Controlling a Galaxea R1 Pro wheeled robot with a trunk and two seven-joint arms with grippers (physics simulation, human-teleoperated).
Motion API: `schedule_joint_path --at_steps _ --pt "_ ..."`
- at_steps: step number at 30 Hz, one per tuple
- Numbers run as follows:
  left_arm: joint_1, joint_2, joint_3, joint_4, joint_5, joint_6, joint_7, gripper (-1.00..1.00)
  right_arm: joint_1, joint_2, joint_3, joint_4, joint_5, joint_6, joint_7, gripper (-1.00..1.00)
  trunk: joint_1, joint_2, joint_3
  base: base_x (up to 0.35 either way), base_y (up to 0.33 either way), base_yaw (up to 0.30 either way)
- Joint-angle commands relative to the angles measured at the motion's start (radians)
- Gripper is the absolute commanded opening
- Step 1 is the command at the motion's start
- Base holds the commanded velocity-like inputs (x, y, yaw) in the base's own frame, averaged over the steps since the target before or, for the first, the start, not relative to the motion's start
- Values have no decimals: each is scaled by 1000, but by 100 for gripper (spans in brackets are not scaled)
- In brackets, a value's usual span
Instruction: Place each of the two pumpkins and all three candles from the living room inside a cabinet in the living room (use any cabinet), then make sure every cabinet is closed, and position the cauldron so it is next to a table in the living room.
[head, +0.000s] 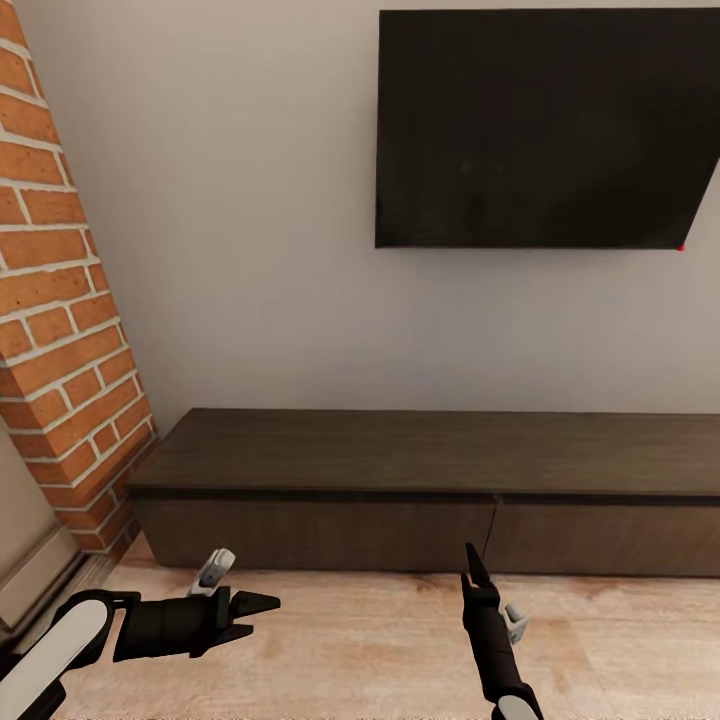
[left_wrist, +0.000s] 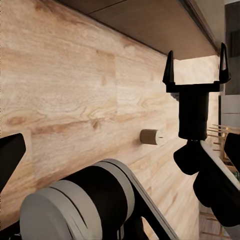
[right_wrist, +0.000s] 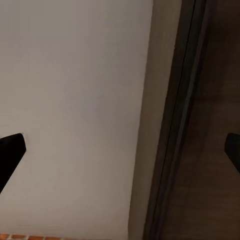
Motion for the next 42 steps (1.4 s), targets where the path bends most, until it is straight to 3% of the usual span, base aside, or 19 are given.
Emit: schedule_joint_path --at_steps 1,8,32,39,42 --pt "-1 1 -1 0 2 1 0 100 -1 0 1 1 -4 -2 10 100 4 -8 -4 0 0 0" --pt "-1 0 -2 -1 2 1 0 100 -1 -2 1 6 -3 -2 21 100 31 -57 -26 0 0 0" --pt "-1 0 -3 -1 2 1 0 100 -1 -1 1 8 -3 -3 24 100 41 -62 -119 0 0 0" --pt "-1 0 -3 -1 2 1 0 100 -1 -2 1 22 -2 -2 70 100 45 -64 -146 0 0 0" --pt "-1 0 -2 -1 2 1 0 100 -1 -1 1 26 -3 -2 73 100 45 -64 -146 0 0 0"
